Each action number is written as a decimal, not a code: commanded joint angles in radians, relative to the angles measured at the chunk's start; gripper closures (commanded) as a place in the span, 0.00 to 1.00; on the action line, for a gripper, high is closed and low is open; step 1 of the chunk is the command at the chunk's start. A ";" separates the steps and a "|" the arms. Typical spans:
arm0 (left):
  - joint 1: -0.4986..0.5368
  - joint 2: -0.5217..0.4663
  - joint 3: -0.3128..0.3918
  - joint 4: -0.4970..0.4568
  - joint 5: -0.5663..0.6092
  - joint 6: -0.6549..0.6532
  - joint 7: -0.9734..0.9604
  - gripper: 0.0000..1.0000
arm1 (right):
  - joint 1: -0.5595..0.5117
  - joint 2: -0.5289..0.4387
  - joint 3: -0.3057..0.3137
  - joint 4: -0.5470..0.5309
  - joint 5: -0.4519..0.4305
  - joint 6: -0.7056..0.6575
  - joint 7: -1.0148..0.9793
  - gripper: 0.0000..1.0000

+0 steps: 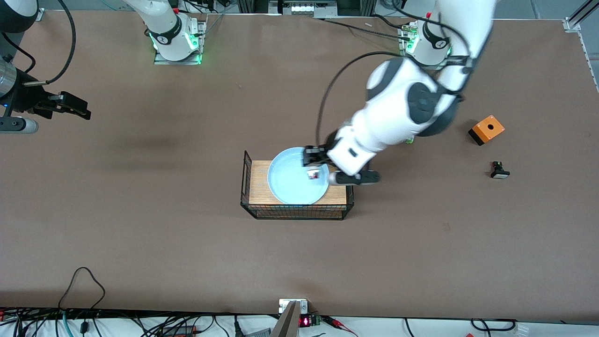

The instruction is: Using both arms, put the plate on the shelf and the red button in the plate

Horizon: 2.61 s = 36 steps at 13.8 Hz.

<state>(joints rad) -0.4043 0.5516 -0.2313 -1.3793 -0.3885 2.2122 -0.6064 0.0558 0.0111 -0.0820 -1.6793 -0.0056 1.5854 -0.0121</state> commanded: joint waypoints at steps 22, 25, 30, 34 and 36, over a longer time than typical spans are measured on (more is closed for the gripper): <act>0.188 -0.211 0.023 0.062 0.454 -0.702 0.142 0.00 | 0.006 -0.017 0.010 0.033 0.002 -0.004 -0.005 0.00; 0.289 -0.266 0.021 0.054 0.553 -0.767 0.411 0.00 | 0.006 -0.016 0.010 0.032 0.002 -0.004 -0.011 0.00; 0.389 -0.511 0.157 -0.237 0.432 -0.582 0.639 0.00 | 0.006 -0.016 0.011 0.032 0.002 -0.005 -0.012 0.00; 0.366 -0.622 0.260 -0.353 0.412 -0.551 0.715 0.00 | 0.006 -0.017 0.011 0.033 0.002 -0.005 -0.011 0.00; 0.343 -0.622 0.276 -0.337 0.416 -0.609 0.714 0.00 | 0.006 -0.017 0.011 0.033 0.002 -0.005 -0.009 0.00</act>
<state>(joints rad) -0.0222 -0.0417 0.0206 -1.6929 0.0336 1.6297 0.0946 0.0595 -0.0092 -0.0707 -1.6625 -0.0030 1.5906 -0.0127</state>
